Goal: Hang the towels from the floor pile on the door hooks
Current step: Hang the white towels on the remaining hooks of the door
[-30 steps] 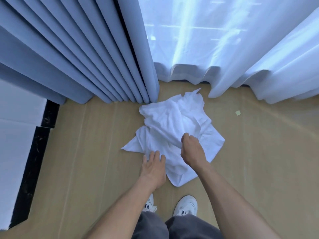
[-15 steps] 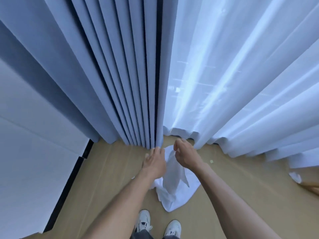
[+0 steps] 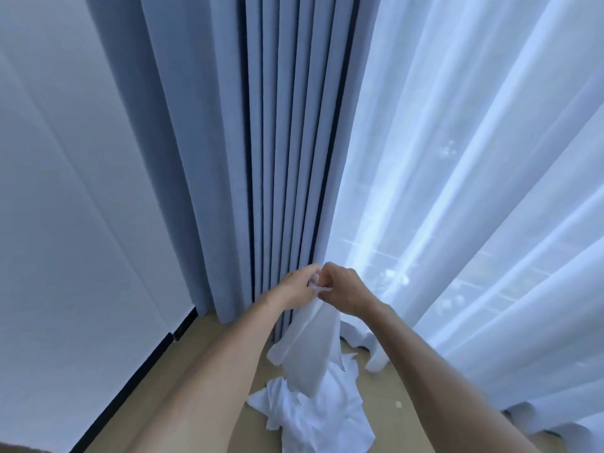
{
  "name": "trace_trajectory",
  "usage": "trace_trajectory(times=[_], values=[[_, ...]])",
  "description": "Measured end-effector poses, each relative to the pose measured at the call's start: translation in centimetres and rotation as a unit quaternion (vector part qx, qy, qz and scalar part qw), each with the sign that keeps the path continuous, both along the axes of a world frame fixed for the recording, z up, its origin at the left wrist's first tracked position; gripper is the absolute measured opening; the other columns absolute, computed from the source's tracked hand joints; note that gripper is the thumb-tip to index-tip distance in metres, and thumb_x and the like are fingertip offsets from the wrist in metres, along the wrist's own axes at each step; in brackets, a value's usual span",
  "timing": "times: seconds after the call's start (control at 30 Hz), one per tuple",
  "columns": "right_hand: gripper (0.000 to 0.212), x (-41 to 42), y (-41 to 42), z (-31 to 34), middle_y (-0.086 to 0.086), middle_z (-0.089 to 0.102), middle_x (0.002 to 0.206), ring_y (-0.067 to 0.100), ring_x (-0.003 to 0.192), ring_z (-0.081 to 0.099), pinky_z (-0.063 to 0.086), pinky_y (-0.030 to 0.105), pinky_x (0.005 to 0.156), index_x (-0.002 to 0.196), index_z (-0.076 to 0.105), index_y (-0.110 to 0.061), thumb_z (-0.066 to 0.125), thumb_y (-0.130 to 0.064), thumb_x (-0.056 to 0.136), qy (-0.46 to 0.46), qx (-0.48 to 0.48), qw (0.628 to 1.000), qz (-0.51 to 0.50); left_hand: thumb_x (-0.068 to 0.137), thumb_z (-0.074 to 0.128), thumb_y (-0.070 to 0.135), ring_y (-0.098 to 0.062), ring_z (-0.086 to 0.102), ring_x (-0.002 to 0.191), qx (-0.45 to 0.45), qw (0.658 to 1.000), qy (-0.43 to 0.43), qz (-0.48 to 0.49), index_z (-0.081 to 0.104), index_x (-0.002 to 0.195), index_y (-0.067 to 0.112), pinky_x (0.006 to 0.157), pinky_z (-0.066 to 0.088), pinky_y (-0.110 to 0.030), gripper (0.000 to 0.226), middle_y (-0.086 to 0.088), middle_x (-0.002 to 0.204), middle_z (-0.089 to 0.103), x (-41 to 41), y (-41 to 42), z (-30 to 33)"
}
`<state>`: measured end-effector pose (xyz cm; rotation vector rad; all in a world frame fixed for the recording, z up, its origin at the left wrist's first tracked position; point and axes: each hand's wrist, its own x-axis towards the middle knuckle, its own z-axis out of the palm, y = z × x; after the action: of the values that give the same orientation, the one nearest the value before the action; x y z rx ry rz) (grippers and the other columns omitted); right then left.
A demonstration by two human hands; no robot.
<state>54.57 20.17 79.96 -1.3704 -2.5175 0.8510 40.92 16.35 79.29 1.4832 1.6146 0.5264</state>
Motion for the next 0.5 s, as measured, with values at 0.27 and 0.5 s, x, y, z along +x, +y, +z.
trace_trajectory(times=[0.27,0.5], values=[[0.015,-3.3,-2.3,5.3,-0.006,0.049,0.073,0.014,0.072,0.044,0.034,0.020,0.055,0.080,0.047,-0.014,0.061,-0.008,0.080,0.050,0.034,0.995,0.085,0.092,0.047,0.014,-0.019,0.055,0.092,0.039,0.991,0.076,0.107,0.062,0.097,0.015,0.070,0.042,-0.028,0.016,-0.003,0.100,0.059,-3.0,-5.4,5.1],[0.019,-11.0,-5.9,7.5,-0.008,0.046,0.067,0.009,0.063,0.042,0.031,0.020,0.054,0.072,0.051,-0.021,0.067,-0.020,0.082,-0.028,0.028,0.968,0.246,0.085,0.041,0.005,-0.017,0.043,0.069,0.098,0.952,0.117,0.264,0.048,0.067,0.014,0.055,0.033,-0.023,0.021,0.002,0.071,0.050,-10.1,-13.3,9.6]])
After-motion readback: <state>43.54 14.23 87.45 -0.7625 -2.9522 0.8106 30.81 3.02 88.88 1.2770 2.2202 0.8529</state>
